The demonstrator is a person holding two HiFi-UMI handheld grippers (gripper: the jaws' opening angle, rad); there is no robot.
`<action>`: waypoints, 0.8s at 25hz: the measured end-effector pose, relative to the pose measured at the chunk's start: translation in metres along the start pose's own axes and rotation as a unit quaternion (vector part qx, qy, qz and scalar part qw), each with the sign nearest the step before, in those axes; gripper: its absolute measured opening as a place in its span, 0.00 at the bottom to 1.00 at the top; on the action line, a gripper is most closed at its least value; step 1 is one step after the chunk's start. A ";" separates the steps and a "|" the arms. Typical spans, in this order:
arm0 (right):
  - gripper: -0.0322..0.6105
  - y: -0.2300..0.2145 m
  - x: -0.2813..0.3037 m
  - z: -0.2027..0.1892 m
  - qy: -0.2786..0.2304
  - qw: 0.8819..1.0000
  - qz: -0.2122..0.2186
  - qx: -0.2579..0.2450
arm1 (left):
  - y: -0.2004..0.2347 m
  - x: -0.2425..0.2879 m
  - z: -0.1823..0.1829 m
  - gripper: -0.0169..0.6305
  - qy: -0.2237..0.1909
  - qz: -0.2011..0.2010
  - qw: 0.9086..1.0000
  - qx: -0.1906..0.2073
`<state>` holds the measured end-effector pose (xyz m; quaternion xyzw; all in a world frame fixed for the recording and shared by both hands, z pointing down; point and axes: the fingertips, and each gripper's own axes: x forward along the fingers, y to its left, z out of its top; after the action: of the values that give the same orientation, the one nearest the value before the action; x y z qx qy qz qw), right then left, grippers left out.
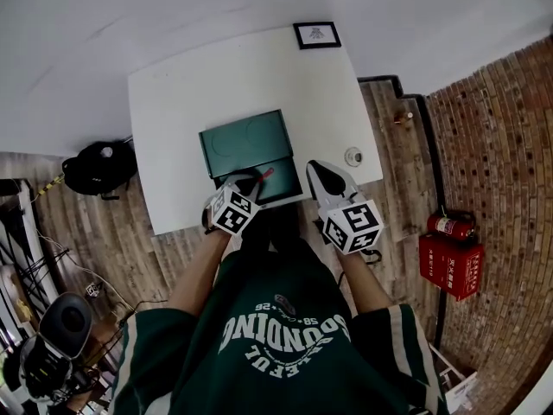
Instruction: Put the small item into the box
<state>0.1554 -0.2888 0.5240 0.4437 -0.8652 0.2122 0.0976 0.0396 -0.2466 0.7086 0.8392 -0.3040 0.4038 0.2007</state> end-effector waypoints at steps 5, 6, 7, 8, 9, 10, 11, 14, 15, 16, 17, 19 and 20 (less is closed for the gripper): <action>0.05 0.017 0.013 0.010 -0.007 1.000 0.026 -0.014 | 0.014 -0.038 0.022 0.11 -0.066 0.018 0.996 -0.058; 0.05 0.021 0.017 0.012 -0.006 0.999 0.033 -0.018 | 0.019 -0.047 0.026 0.11 -0.081 0.026 0.994 -0.062; 0.05 0.026 0.022 0.014 -0.005 0.999 0.040 -0.023 | 0.024 -0.056 0.031 0.11 -0.096 0.036 0.993 -0.064; 0.05 0.031 0.026 0.017 -0.005 0.998 0.047 -0.028 | 0.029 -0.066 0.036 0.11 -0.111 0.047 0.991 -0.063; 0.05 0.036 0.030 0.020 -0.007 0.998 0.054 -0.034 | 0.034 -0.076 0.043 0.11 -0.126 0.055 0.988 -0.064; 0.05 0.039 0.033 0.024 -0.008 0.997 0.060 -0.039 | 0.037 -0.085 0.049 0.11 -0.138 0.062 0.986 -0.065; 0.05 0.042 0.036 0.028 -0.011 0.997 0.065 -0.044 | 0.041 -0.094 0.054 0.11 -0.149 0.070 0.984 -0.065; 0.05 0.051 0.041 0.041 -0.023 0.995 0.075 -0.059 | 0.053 -0.123 0.068 0.11 -0.179 0.091 0.977 -0.070; 0.05 0.055 0.042 0.046 -0.027 0.994 0.079 -0.064 | 0.056 -0.133 0.073 0.11 -0.189 0.100 0.974 -0.070; 0.05 0.058 0.043 0.050 -0.032 0.994 0.083 -0.069 | 0.060 -0.143 0.078 0.11 -0.199 0.110 0.971 -0.068; 0.05 0.060 0.044 0.055 -0.037 0.993 0.087 -0.074 | 0.064 -0.153 0.083 0.11 -0.210 0.119 0.968 -0.066; 0.05 0.063 0.046 0.063 -0.046 0.991 0.093 -0.083 | 0.073 -0.168 0.090 0.11 -0.232 0.132 0.961 -0.068; 0.05 0.065 0.048 0.067 -0.050 0.990 0.095 -0.087 | 0.077 -0.175 0.093 0.11 -0.244 0.136 0.958 -0.070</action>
<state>0.0761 -0.3204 0.4630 0.3593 -0.9223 0.1225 0.0721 -0.0459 -0.2968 0.5205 0.8465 -0.4829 0.1878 0.1220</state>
